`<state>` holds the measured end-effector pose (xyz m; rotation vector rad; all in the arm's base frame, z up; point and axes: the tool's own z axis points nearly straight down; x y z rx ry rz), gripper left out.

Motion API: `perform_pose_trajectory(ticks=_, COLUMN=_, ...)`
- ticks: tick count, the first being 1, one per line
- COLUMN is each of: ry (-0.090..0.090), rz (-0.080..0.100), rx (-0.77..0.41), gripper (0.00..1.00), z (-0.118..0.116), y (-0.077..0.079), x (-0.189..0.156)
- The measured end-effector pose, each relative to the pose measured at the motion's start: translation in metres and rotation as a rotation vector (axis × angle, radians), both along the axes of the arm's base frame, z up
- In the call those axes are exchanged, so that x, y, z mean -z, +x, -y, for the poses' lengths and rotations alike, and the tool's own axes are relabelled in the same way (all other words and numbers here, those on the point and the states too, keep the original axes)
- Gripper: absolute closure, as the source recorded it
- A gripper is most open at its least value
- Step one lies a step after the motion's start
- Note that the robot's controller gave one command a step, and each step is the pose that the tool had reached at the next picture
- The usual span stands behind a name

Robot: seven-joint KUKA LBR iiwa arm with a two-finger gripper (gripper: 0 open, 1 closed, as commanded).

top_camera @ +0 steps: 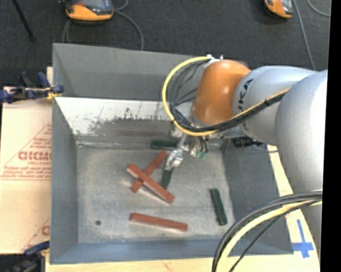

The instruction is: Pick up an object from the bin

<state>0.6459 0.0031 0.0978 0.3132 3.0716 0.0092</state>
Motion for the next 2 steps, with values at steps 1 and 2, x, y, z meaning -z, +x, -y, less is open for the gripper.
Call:
perform_pose_trajectory(ticks=1, ry=-0.001, rz=-0.041, rx=-0.002, gripper=1.0, z=-0.0004, y=-0.0117, x=0.0151)
perform_pose_trajectory(ticks=2, ry=-0.001, rz=-0.041, rx=-0.002, gripper=1.0, z=-0.0004, y=-0.0117, x=0.0151)
